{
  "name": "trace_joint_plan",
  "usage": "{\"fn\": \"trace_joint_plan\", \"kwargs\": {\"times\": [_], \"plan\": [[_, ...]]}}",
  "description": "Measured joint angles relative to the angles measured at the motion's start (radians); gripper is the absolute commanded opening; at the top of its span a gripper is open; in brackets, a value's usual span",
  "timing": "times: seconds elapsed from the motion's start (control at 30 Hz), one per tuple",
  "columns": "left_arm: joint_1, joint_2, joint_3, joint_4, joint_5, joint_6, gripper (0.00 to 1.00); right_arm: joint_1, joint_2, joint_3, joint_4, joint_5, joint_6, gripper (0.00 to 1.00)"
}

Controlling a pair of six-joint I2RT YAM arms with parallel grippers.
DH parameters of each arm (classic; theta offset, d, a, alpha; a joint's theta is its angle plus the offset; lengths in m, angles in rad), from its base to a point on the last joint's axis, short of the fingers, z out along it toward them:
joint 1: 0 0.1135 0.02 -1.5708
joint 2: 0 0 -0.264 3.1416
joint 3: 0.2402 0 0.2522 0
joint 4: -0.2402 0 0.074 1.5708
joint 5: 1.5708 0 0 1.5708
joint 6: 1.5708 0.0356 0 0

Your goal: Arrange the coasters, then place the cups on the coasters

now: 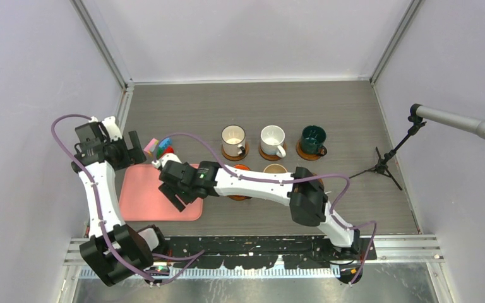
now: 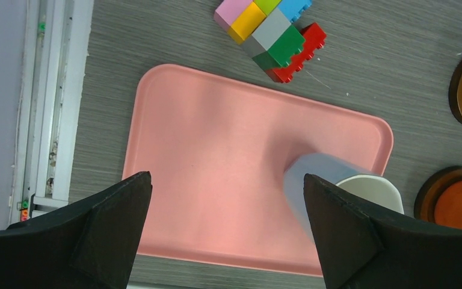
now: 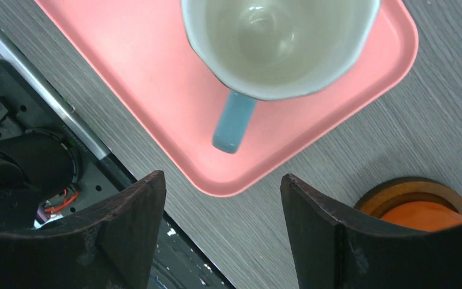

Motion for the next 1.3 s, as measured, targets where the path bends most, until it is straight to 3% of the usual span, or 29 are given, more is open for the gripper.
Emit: {"fn": "trace_joint_plan", "kwargs": {"times": [0.37,0.63,0.87,1.13,1.3], "plan": [[0.020,-0.056,-0.002,0.055,-0.045,-0.035,1.00,0.008,0.166,0.165,0.018,0.129,0.049,0.63],[0.046,-0.071,-0.010,0.066,-0.047,-0.047,1.00,0.000,0.216,0.186,0.018,0.159,0.059,0.54],[0.054,-0.070,-0.023,0.067,-0.038,-0.049,1.00,-0.011,0.218,0.196,0.019,0.148,0.062,0.39],[0.066,-0.061,-0.023,0.066,-0.006,-0.049,1.00,-0.042,0.218,0.196,0.024,0.090,0.068,0.02],[0.070,-0.055,-0.023,0.066,0.003,-0.049,1.00,-0.053,0.218,0.196,0.032,0.060,0.053,0.00]]}}
